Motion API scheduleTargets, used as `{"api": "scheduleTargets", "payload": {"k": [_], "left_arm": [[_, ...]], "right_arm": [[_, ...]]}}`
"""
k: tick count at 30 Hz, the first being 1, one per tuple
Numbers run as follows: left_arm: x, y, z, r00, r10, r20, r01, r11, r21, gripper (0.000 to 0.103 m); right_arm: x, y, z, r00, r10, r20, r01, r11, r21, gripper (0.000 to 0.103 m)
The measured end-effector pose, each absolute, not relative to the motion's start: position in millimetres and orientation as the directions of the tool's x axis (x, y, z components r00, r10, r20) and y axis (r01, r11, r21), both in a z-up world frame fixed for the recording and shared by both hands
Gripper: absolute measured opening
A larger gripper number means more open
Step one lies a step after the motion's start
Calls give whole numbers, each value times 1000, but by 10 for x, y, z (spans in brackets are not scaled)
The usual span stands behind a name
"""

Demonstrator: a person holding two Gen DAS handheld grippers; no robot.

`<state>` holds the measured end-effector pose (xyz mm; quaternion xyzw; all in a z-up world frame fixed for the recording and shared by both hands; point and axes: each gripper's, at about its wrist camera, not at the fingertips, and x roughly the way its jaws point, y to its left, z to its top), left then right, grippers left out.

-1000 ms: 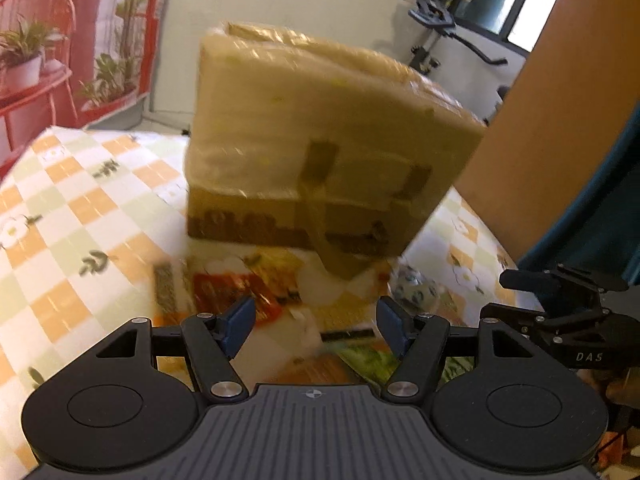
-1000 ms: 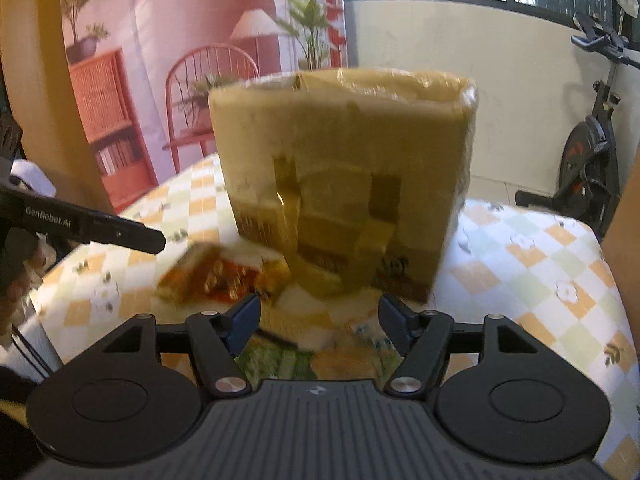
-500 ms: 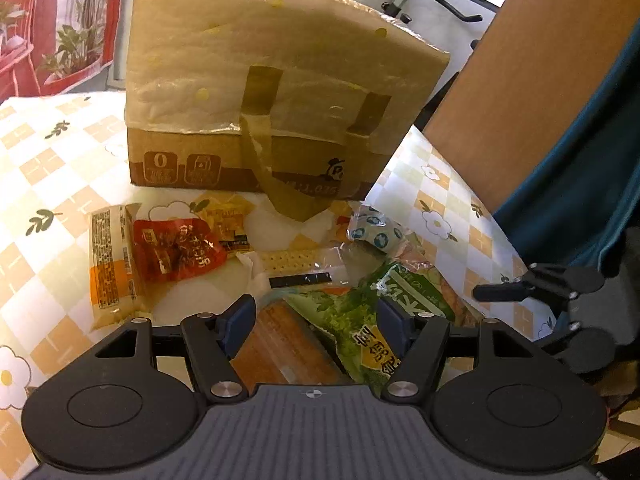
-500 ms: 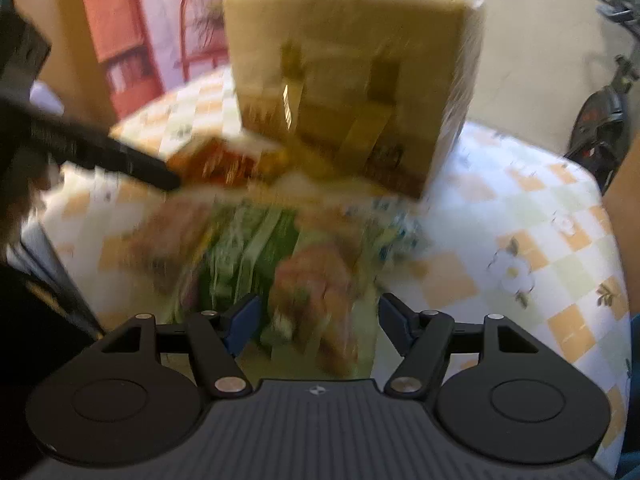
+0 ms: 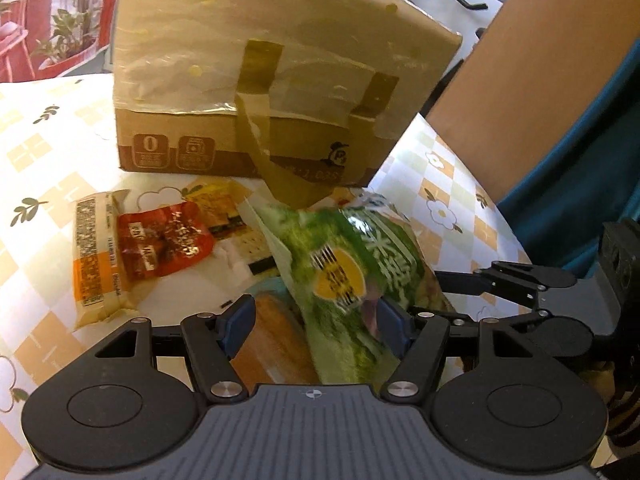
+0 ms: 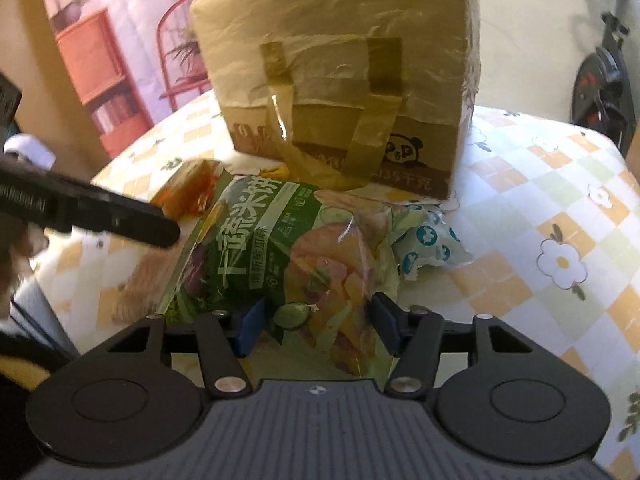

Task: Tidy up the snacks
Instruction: 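Lower both tools to the large green snack bag and grasp it together, then lift the large green bag with both tools and carry it over the box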

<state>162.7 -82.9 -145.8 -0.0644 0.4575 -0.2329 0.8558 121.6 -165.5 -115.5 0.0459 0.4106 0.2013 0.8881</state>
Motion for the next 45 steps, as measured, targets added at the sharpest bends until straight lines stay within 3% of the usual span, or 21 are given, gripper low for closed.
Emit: {"api": "scheduleTargets", "payload": {"k": [13,17,24,33,45], "left_arm": [[1750,-987,-1570,460,-474,-751,359,873,-331,69],[1743,-945,-1617,457,-499,-736,342,863,-373,61],[1739,-901,-1663,450,-523,-724,320,851,-415,55],[1725,-936,-1606,455,-525,-719,357,847,-393,52],[1682,-859,-1196,510,-579,-636,408,814,-415,52]], "right_arm": [[1237,-1624,-1239,620,397,-676,-266,918,295,63],[1239,-1639,-1246,620,394,-678,-257,919,298,65],[1256,-1651,-1291,624,402,-670,-253,915,313,69],[1214,-1617,-1245,642,401,-653,-268,916,299,49],[1134,-1660,-885,713,383,-588,-268,923,275,47]]}}
